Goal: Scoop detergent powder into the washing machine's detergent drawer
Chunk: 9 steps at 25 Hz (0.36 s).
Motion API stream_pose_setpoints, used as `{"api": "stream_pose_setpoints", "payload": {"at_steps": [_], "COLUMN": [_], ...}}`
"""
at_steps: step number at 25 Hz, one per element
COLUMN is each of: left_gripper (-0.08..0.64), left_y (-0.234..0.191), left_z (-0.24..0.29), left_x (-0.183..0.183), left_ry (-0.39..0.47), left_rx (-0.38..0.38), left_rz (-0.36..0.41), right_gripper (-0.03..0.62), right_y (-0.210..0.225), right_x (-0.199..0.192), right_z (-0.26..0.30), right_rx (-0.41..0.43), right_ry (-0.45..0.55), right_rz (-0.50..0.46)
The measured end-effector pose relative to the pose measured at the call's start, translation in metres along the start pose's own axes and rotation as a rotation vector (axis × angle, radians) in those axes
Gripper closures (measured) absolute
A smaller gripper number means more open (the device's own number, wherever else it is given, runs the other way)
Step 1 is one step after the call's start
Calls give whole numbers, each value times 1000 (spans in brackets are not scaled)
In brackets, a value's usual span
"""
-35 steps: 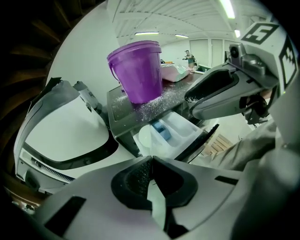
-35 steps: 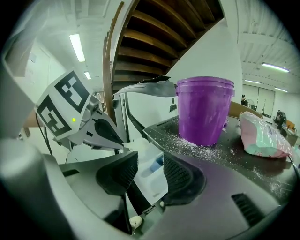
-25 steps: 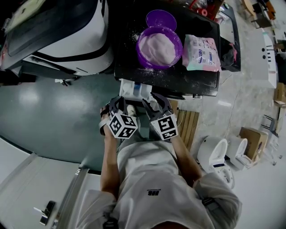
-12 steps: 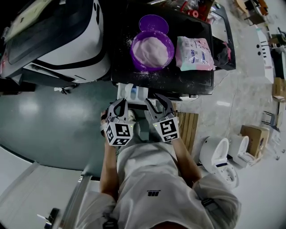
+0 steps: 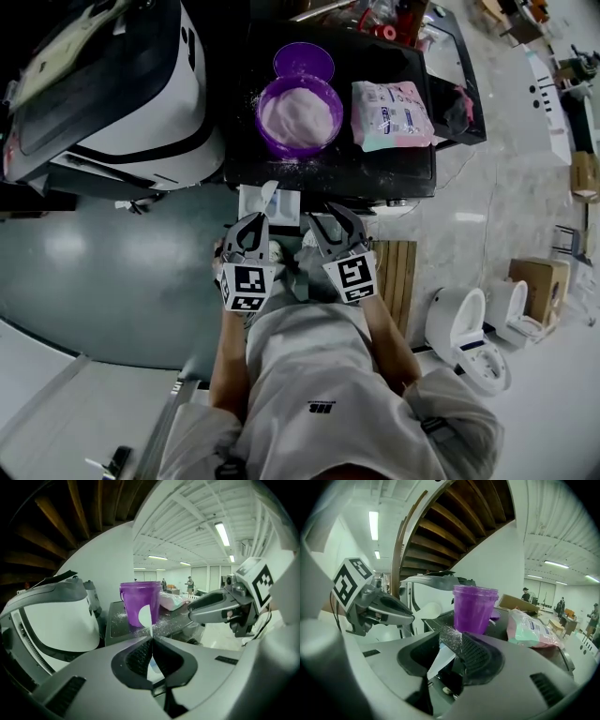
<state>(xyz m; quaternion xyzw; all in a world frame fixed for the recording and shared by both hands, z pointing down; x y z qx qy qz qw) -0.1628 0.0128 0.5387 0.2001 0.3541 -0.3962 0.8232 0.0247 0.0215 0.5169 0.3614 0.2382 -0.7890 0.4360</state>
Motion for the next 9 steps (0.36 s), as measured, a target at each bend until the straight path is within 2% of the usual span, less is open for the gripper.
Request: {"api": "stream_pose_setpoints", "payload": {"at_steps": [4, 9], "left_gripper": [545, 545], "left_y": [4, 20], "left_z": [0, 8], "left_x": [15, 31], "left_ry": [26, 18], "left_rx": [-20, -43], "left_rz": [-60, -124], "right_gripper": [445, 445], "right_y": [13, 37], "right_x": [-1, -4], "right_z": [-4, -12], "right_rx": [24, 63], "right_ry": [11, 18], "right_rz": [8, 16]}}
Point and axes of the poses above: the fingertips, and each gripper's own axes: z forward along the fingers, y to its right, x out of its top, the point moved 9 cm from there along -z, backward along the fingers, and after that the axes turned 10 degrees about -y, right-handed, at the moved point
